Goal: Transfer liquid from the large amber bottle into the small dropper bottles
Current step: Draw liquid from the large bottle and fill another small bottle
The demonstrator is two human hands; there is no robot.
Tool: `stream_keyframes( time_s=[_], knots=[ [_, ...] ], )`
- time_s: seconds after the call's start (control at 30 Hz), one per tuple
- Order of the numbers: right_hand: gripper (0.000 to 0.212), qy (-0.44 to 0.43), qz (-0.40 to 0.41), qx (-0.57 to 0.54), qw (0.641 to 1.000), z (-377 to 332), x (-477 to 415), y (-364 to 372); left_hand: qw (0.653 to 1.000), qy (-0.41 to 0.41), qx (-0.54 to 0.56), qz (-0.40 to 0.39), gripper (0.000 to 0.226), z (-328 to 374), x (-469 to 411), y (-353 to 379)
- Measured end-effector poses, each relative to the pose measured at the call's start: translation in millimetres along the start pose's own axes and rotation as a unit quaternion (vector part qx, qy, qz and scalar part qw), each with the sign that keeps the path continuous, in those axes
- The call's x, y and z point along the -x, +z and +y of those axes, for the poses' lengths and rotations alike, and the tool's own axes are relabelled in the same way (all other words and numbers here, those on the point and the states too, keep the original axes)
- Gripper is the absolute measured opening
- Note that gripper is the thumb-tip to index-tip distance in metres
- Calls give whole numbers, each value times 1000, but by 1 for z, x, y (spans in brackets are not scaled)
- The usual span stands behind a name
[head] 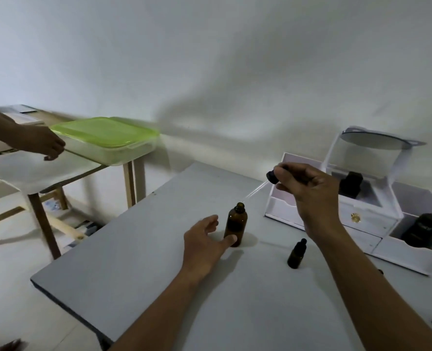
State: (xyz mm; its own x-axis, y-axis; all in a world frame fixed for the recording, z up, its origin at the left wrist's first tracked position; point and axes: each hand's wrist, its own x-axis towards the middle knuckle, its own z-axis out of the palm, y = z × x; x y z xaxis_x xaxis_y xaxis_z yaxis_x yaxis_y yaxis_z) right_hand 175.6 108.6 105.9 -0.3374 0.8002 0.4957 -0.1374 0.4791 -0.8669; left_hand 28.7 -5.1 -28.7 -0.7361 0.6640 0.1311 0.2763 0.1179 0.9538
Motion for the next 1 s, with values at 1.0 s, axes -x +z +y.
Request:
stream_keyframes(
  time_s=[1.0],
  knots=[
    [5, 15, -132, 175, 976, 55, 2, 43, 993, 45, -91, -57, 55, 7, -16, 11]
  ],
)
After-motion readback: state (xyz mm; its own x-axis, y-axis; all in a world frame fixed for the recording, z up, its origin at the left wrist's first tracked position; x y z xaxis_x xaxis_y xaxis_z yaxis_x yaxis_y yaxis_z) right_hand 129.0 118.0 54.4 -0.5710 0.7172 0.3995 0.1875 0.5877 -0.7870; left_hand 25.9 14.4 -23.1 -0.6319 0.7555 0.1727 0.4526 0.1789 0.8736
